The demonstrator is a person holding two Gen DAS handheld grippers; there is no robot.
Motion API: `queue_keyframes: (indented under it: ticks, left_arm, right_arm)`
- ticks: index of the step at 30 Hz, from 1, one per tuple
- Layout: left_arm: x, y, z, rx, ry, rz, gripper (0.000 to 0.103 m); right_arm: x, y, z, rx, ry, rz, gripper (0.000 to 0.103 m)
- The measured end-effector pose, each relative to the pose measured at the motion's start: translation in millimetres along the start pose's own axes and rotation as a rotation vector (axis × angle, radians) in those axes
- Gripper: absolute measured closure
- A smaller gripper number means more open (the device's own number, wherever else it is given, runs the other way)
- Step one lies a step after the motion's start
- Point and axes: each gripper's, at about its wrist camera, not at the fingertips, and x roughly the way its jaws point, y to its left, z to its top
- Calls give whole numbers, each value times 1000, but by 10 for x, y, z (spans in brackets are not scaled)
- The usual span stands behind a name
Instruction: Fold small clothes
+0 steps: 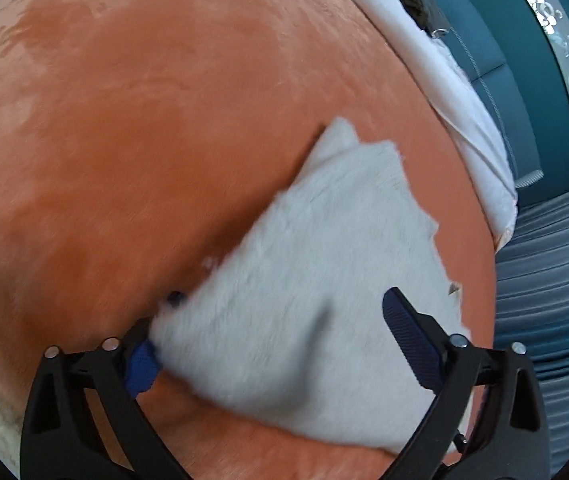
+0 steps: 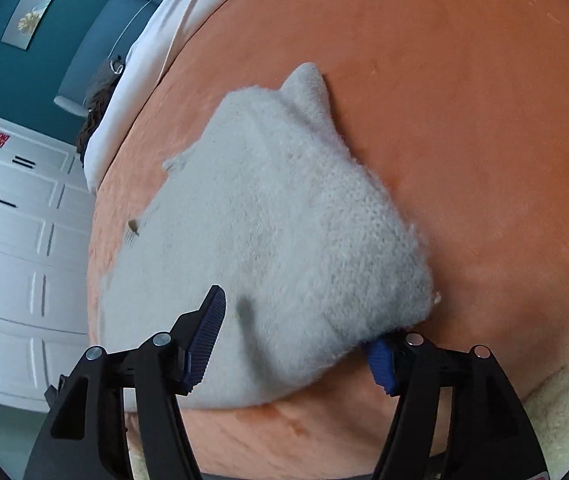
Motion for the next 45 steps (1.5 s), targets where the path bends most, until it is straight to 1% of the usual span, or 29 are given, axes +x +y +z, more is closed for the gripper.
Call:
queue_keyframes:
  ticks: [1,2,5,8,11,12,14,16,17,18,19,20,21,22,23,25,27,30,32,33,34,37,39,40,41,42,43,44,45]
  left_arm:
    - [16,-36,34,15,14,-15,67]
    - [33,-76,67,36,51,-31,82]
    - [-213,-189,53,105,63,-68,85]
    - [-525,-264,-61,184,102,-79,86]
    - [-717,-188,-275,211,163,-64,86]
    - [-726,-132,-356,218,179,-47,85]
    - [-647,-34,-476,234,200,-3,85]
    - [-523,52,-549,222,207,29,84]
    - [-482,79,-552,202,207,26,82]
    - [-481,88,-552,190,199,29,79]
    - [-489,81,-543,182,192,28,76]
    - [-494,71,-550,181,185,27,72]
    - [-499,50,-543,184,173,29,68]
    - [-496,20,-544,194,160,43,54]
    - [-524,48,-537,203,147,59,41]
    - [-491,14,-550,204,126,70,38]
    - [-422,45,-551,200,127,76,33]
    - [-294,97,-531,183,126,109,25]
    - [-238,151,-506,163,118,103,16]
    - [-216,155,-503,152,104,94,14]
    - [-208,151,-509,147,93,92,12]
    - [-189,109,-497,160,66,95,13]
    - [-217,126,-487,150,51,92,19]
    - [-244,140,-480,145,45,81,32]
    - [-223,107,-476,148,49,48,56]
    - [-215,105,-463,146,70,3,68]
    - [-223,108,-443,139,85,-8,75]
    - [-250,89,-431,139,82,-22,86]
    - [-285,39,-420,148,79,-39,87]
  right_arm:
    - [-4,66,13,-18,-10,-12,66]
    - [-30,157,17,-54,-12,-24,86]
    - [-315,355,3,-88,-66,13,89]
    - [-681,399,-64,-127,-73,29,90]
    - [-899,336,-218,-183,-47,-28,90]
    - [-883,236,-311,-201,-14,-63,88]
    - [-707,19,-431,-221,52,-154,87]
    - [-601,-153,-483,-196,98,-238,87]
    - [-667,-202,-467,-163,82,-217,87]
    - [-781,-210,-438,-146,38,-208,86]
    - [-908,-186,-408,-147,-12,-232,82]
    - [-1053,-129,-370,-166,-77,-298,72]
    - [-1165,-56,-346,-192,-137,-356,69]
    - [-1247,40,-330,-225,-182,-382,69]
    - [-1298,189,-305,-269,-202,-363,69]
    - [-1274,474,-313,-345,-174,-261,70]
    - [-1061,884,-419,-459,-110,-162,71]
    - [-621,1373,-683,-629,-5,-89,77]
    - [-224,1672,-900,-731,58,-78,84]
    - [-86,1759,-1015,-757,85,-76,88]
    - [90,1825,-1088,-773,120,-76,89]
    - [550,1848,-1219,-808,194,-149,90]
    - [825,1774,-1278,-814,254,-205,91]
    - [772,1700,-1294,-805,241,-194,92]
    - [778,1675,-1280,-800,237,-187,92]
    - [780,1664,-1271,-795,239,-182,92]
    - [789,1666,-1268,-789,243,-177,92]
    - [782,1649,-1258,-783,247,-169,92]
    - [788,1650,-1255,-782,249,-161,92]
